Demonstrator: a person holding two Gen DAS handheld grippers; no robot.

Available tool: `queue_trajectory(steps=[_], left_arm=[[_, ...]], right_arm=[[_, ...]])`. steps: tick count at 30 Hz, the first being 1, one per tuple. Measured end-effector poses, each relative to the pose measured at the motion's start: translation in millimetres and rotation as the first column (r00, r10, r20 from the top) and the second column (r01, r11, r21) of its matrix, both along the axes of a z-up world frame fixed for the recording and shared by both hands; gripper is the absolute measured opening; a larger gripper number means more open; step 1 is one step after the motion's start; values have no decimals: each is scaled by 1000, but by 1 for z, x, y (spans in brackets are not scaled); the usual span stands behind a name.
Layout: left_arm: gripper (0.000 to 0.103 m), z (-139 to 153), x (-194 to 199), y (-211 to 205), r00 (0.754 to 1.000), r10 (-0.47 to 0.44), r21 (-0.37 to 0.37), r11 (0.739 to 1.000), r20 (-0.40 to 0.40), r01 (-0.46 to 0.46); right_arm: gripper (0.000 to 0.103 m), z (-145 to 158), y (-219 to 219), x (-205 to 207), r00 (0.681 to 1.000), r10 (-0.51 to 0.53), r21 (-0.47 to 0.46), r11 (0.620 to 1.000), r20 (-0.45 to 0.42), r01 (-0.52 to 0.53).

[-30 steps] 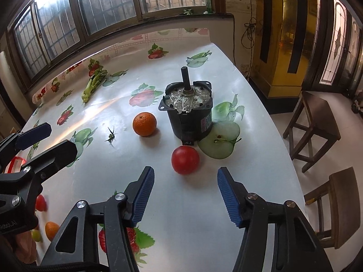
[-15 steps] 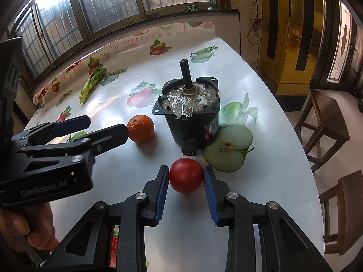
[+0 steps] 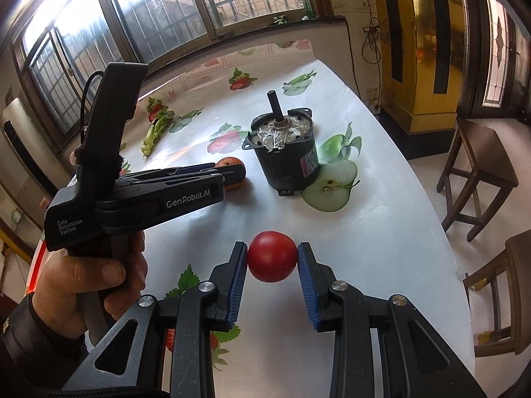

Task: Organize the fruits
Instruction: 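Close the left gripper on an orange while the right gripper grasps a red tomato, then carry the orange and tomato in both grippers over the red-rimmed tray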

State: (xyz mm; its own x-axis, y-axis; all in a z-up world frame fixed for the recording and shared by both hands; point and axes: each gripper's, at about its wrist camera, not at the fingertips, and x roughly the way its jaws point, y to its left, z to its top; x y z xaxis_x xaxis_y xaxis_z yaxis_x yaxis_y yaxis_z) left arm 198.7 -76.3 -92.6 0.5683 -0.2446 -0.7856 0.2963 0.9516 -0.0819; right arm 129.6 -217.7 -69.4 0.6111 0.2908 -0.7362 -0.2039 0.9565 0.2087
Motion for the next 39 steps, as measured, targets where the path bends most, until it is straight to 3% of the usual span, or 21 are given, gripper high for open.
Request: queue_trajectory(steps=[4,14,39], left_arm=[[30,2,-9,6,1000,-12,-29,1000,-12,11],[31,36,-63,34,999,49,11,999,22,-49],[31,61,-215,140,958,284,-62,958,50,-281]], right_arm=[[32,0,0,-7,1000,2,-6,1000,2,-2],[32,0,8,-24,1000,25,2,1000,-5,-25],[32,14,121,-87,961,273,-20,962,29,-273]])
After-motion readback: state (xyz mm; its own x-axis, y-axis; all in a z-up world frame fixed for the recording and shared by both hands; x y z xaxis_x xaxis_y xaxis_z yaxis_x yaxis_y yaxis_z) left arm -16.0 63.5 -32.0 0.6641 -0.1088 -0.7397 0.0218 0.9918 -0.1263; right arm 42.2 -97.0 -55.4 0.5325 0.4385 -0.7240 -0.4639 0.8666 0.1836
